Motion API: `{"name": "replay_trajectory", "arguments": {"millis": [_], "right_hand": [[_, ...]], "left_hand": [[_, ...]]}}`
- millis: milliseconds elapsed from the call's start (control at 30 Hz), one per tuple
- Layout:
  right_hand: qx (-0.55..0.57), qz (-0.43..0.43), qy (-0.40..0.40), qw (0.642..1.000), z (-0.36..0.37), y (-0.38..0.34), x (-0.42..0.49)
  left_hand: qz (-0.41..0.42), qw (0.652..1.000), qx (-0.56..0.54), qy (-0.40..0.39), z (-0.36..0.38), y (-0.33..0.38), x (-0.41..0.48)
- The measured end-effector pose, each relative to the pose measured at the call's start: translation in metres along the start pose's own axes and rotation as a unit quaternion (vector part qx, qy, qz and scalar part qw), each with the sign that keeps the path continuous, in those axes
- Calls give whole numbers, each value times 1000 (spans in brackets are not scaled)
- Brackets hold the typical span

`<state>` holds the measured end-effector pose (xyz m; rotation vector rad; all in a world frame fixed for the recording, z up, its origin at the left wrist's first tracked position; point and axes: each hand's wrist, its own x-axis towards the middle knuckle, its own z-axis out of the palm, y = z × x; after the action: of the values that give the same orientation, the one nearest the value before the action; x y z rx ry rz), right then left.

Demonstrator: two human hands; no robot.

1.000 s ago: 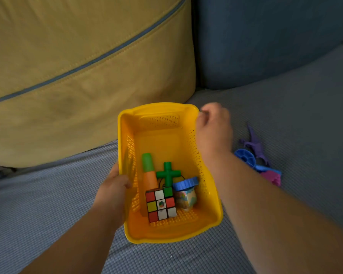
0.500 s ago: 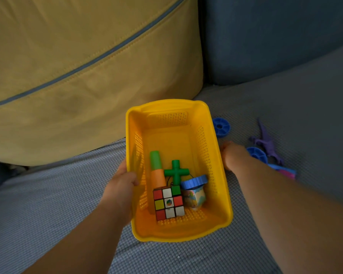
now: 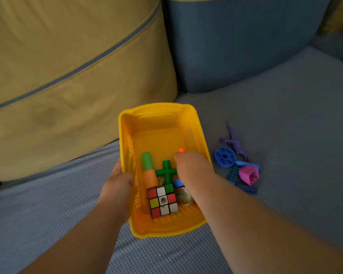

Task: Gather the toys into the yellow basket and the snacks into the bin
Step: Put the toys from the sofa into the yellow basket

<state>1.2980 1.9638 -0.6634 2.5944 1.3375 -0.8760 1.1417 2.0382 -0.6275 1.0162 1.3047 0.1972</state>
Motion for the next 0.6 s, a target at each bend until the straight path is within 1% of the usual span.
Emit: {"name": "replay_trajectory", "arguments": {"millis": [33,67,100,133,167,200,233,267,300,333,367,400,500,533,600], "right_hand": [[-8,16,-28,999,2,-2,-1],[-14,22,-35,999,4,-4,-2],[-21,20,-25,999,6,-5,-4],[-21,9,4,1000,7,-4,-7],[0,-10,60,998,8,0,-9],[40,-27,137,989,8,5,-13],[90,-32,227,969,5,11,-16],[144,-26,316,937,1,20,-17],[191,-4,385,903,-4,31,-16],[224,31,427,876,-6,46,-11],[247,77,437,861,-6,63,-4],[258,126,418,862,-1,81,3],[232,247,292,895,22,123,18],[220,273,247,903,29,128,20],[194,295,174,919,37,133,21]], "left_hand": [[2,1000,2,-3,0,-1,0],[3,1000,5,-6,1,-2,0],[4,1000,7,-5,1,-3,0],[7,1000,7,-2,1,-4,0],[9,1000,10,-1,1,-5,1],[8,1000,12,1,1,-6,2],[6,1000,12,-2,2,-6,2],[4,1000,7,-4,3,-6,2],[5,1000,4,-8,3,-6,2],[4,1000,4,-10,4,-6,3],[2,1000,5,-12,4,-7,3],[1,1000,5,-13,5,-7,4],[1,1000,6,-14,6,-8,8],[0,1000,5,-12,6,-9,10],[-2,1000,1,-17,6,-10,13]]}}
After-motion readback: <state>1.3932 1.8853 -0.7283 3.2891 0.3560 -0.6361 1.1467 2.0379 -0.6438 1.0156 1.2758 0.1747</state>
